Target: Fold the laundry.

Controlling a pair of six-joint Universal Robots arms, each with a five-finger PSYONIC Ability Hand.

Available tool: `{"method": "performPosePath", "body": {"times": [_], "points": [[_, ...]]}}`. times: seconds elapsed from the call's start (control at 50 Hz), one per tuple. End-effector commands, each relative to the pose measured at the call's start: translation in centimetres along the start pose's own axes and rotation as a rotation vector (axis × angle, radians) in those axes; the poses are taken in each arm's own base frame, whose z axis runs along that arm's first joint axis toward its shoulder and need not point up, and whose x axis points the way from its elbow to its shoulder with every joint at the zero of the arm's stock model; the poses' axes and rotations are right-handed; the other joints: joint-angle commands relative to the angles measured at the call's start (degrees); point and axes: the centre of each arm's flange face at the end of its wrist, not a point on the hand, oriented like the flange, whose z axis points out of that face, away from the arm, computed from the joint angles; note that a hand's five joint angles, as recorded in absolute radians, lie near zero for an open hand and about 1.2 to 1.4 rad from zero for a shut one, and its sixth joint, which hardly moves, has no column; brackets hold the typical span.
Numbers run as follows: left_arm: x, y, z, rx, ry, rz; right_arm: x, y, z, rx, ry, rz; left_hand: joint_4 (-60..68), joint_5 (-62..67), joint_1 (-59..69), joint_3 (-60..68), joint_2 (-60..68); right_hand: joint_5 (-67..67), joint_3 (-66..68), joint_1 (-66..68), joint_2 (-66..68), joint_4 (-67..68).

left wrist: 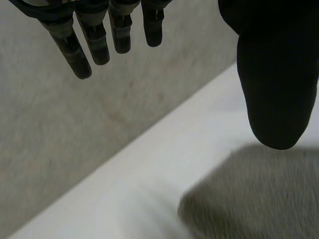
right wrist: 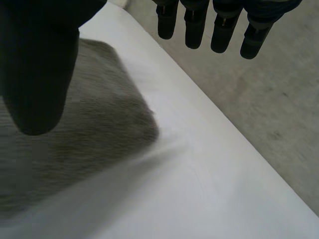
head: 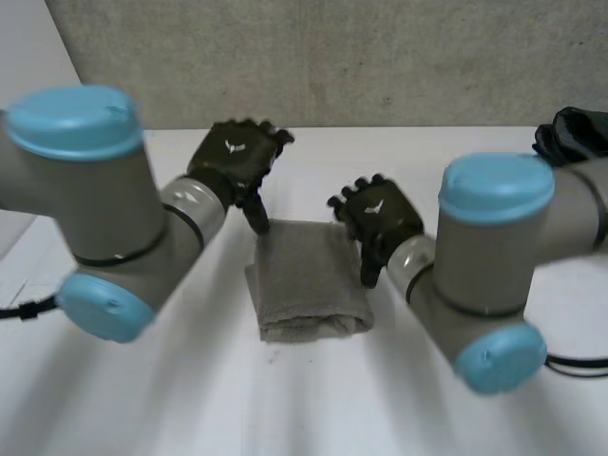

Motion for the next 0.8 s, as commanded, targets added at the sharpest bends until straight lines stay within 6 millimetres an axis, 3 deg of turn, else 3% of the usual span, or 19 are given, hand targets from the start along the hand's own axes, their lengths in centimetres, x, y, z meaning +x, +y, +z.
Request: {"method": "performPosePath", "body": {"times": [0.02, 0.12, 0.26, 0.66, 0.68, 0.76, 0.78, 0.8], "points": [[0.1, -1.8, -1.9, 0.084, 0.261, -0.040, -5.7, 2.9, -2.6, 0.022, -0.108, -0.021, -1.1, -2.2, -0.2, -1.8, -1.4, -2.7, -2.1, -2.4, -2.2, -2.3], [0.8, -2.7, -3.8, 0.126, 0.409, -0.054, -7.2, 4.5, -2.6, 0.057, -0.110, -0.030, -1.0, -2.0, 0.0, -1.6, -1.2, -2.7, -2.1, -2.4, -2.2, -2.3], [1.1, -2.6, -4.4, 0.124, 0.441, -0.060, -8.0, 6.0, -0.7, 0.108, -0.080, -0.035, -0.8, -1.9, 0.2, -1.4, -1.0, -2.7, -2.1, -2.4, -2.2, -2.3], [1.5, -1.9, -4.6, 0.110, 0.451, -0.066, -8.3, 6.2, 3.3, 0.217, -0.003, -0.166, -1.0, -2.0, 0.0, -1.6, -1.2, -2.1, -1.5, -1.9, -1.6, -1.8], [1.5, -1.9, -4.6, 0.109, 0.451, -0.067, -8.3, 6.1, 3.4, 0.220, -0.003, -0.165, -1.0, -2.0, 0.0, -1.6, -1.2, 1.4, 2.0, 1.6, 1.9, 1.8], [1.4, -1.9, -4.5, 0.112, 0.449, -0.066, -7.8, 5.7, 3.9, 0.232, 0.008, -0.154, -1.0, -2.0, 0.0, -1.6, -1.2, 47.0, 47.7, 47.3, 47.6, 47.4], [1.3, -1.9, -4.5, 0.112, 0.447, -0.065, -7.2, 5.3, 4.2, 0.247, 0.026, -0.148, -1.0, -2.0, 0.0, -1.6, -1.2, 67.1, 67.7, 67.4, 67.6, 67.5], [1.3, -2.0, -4.4, 0.116, 0.446, -0.063, -6.8, 5.1, 4.4, 0.253, 0.035, -0.145, -1.0, -2.0, 0.0, -1.6, -1.2, 67.3, 67.9, 67.6, 67.8, 67.7]]}}
